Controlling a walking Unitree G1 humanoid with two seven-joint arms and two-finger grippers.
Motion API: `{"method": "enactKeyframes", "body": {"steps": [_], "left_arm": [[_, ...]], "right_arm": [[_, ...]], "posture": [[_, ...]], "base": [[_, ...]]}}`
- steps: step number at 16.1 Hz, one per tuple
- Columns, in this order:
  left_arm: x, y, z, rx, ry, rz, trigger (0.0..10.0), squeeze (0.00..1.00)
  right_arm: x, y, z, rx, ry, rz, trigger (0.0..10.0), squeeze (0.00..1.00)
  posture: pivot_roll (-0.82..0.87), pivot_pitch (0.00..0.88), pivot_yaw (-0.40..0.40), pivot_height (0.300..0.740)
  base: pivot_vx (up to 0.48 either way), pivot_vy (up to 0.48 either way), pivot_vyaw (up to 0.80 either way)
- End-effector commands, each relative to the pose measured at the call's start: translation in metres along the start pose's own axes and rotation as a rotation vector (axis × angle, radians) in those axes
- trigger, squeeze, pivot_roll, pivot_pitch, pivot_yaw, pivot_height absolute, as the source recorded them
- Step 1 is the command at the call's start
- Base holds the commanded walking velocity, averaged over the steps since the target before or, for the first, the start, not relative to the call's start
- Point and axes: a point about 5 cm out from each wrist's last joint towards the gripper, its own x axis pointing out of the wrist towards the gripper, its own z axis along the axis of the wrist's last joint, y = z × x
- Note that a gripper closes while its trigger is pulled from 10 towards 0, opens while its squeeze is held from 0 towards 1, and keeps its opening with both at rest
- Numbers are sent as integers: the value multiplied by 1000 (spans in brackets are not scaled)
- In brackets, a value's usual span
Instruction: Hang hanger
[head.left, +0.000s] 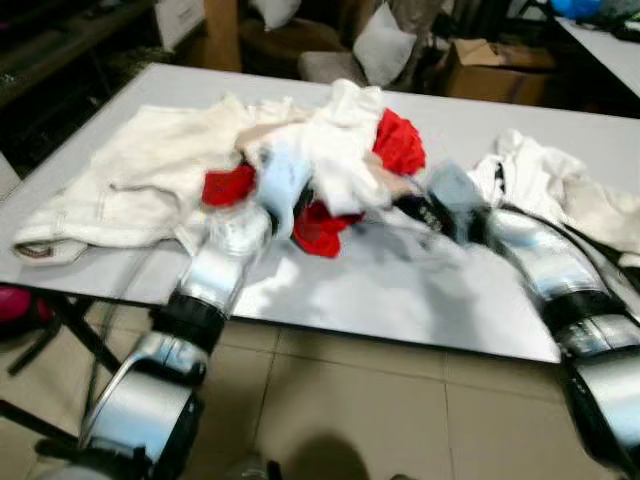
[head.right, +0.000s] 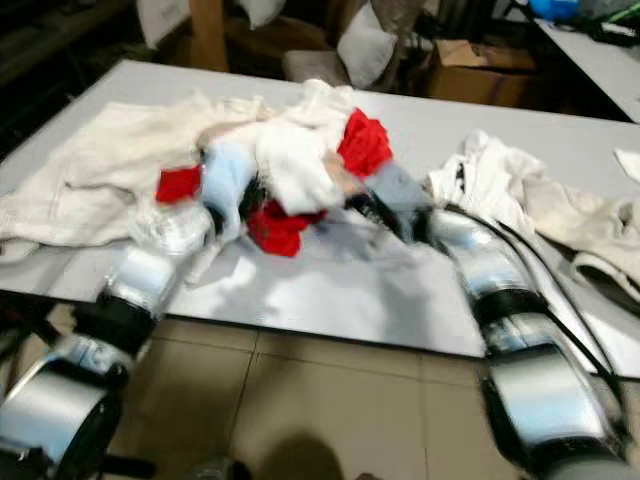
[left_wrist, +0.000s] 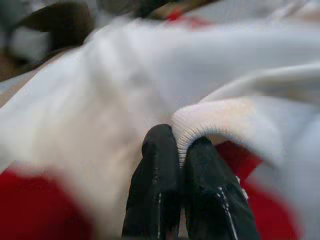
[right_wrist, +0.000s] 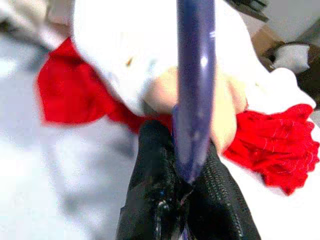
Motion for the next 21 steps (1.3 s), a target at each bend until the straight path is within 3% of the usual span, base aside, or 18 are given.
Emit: {"method": "enactKeyframes", "body": {"steps": [1,3,4,6,7,9,12,13,14,15,16,17,18,21], "left_arm": [[-2,19,4,6,-24,120,10000,0],[-4,43,13,-40,-64,264,10000,0],[-6,63,27,-99,-141,364,10000,0],[-5,78,42,-176,-214,420,10000,0],[-4,79,42,-165,-212,410,10000,0],[-3,67,9,-32,-46,330,10000,0],[-12,65,-30,-33,79,382,10000,0],[-13,64,-34,-32,88,381,10000,0],[-15,63,-40,-15,102,363,10000,0],[-16,54,-47,-31,102,247,10000,0],[-17,47,-51,-72,95,135,10000,82],[-23,41,-58,-92,81,10,10000,1000],[-31,43,-62,-83,71,-33,10000,1000],[-52,50,-57,-80,-16,-132,10000,1000]], "right_arm": [[-7,16,-18,-28,82,86,10000,0],[-17,19,-23,-52,85,104,10000,0],[-24,17,-21,-42,65,114,10000,0],[-34,16,-14,-59,45,140,10000,0],[-37,16,-12,-71,43,148,10000,0],[-66,14,8,-85,-4,203,10000,0],[-102,9,31,-78,-26,259,10000,0],[-108,7,36,-72,-38,262,10000,0],[-117,4,44,-63,-60,259,10000,0],[-123,-3,53,-52,-103,211,10000,0],[-127,-6,58,-34,-136,183,10000,0],[-132,-9,64,10,-197,124,10000,0],[-135,-8,66,59,-223,73,10000,0],[-131,5,54,231,-147,18,10000,0]], "posture": [[-103,0,59,740],[-104,0,68,740],[-105,0,74,740],[-104,0,79,740],[-104,0,79,740],[-100,0,77,740],[-105,0,74,740],[-106,0,75,740],[-106,0,78,740],[-110,0,84,740],[-110,0,84,740],[-106,0,86,740],[-101,0,77,740],[-87,0,47,740]], "base": [[0,0,0],[0,0,0],[0,0,0],[0,0,0],[0,0,0],[0,0,0],[0,0,0],[0,0,0],[0,0,0],[0,0,0],[0,0,0],[0,0,0],[0,0,0],[0,0,0]]}}
